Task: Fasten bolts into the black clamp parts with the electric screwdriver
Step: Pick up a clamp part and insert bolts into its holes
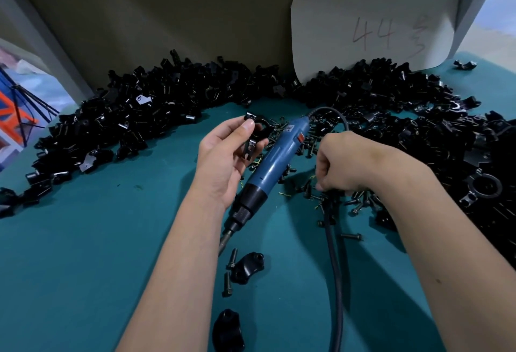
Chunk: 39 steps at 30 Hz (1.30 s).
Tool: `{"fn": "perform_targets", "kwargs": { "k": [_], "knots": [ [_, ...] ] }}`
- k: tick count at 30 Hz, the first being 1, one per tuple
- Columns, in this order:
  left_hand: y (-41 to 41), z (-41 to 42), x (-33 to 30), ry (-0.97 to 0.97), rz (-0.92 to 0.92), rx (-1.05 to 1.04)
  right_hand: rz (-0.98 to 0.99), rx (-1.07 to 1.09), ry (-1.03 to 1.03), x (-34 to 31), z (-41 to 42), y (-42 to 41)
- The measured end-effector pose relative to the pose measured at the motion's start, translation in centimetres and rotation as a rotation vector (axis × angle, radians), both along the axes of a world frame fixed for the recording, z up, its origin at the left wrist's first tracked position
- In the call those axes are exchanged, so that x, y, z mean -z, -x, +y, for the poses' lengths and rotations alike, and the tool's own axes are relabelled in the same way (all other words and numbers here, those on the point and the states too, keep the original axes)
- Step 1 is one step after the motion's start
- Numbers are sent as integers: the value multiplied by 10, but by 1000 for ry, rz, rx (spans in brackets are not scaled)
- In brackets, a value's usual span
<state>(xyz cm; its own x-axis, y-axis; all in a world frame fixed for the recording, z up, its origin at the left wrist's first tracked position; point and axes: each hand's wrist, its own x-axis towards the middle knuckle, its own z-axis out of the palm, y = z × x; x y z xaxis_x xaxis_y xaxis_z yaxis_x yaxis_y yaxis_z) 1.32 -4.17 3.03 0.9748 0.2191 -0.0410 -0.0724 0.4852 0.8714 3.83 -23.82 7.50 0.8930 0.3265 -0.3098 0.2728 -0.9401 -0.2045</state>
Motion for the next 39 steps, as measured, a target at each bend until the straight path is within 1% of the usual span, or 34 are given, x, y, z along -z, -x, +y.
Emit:
{"fn": "perform_targets", "kwargs": {
  "k": [2,4,7,9,11,13,15,16,17,19,23,27,34,37,39],
  "knots": [
    [0,0,0,-2,8,-7,45,4,45,1,3,2],
    [-1,0,1,-4,19,-12,30,-14,61,4,4,2],
    [-1,-2,1,-13,29,-10,47,-38,-7,8,1,1],
    [-1,-4,2,-27,34,-6,70,-61,-117,12,-7,-2],
    [-1,-5,2,-31,36,8,51,-45,-358,15,-15,-4],
    [-2,-4,3,-22,32,26,65,33,-746,14,-16,-6],
    [-3,-3,4,-24,19,42,178,74,-1160,11,-8,-8],
    [-3,-3,4,-28,13,47,207,68,-1291,11,-2,-10],
    [-3,-1,5,-32,10,50,200,65,-1356,11,6,-12],
    [-3,1,6,-29,20,47,119,67,-1376,12,18,-17],
    [-4,5,7,-19,45,41,-98,51,-1230,19,24,-27],
    [-6,9,9,-62,9,26,-145,57,-1247,23,31,-29],
    [-7,10,13,-311,-143,25,-304,32,-1259,27,39,-27],
    [-7,9,14,-369,-171,24,-350,50,-1226,28,41,-26],
    [-7,9,15,-388,-178,26,-347,66,-1244,29,42,-25]
  ]
}}
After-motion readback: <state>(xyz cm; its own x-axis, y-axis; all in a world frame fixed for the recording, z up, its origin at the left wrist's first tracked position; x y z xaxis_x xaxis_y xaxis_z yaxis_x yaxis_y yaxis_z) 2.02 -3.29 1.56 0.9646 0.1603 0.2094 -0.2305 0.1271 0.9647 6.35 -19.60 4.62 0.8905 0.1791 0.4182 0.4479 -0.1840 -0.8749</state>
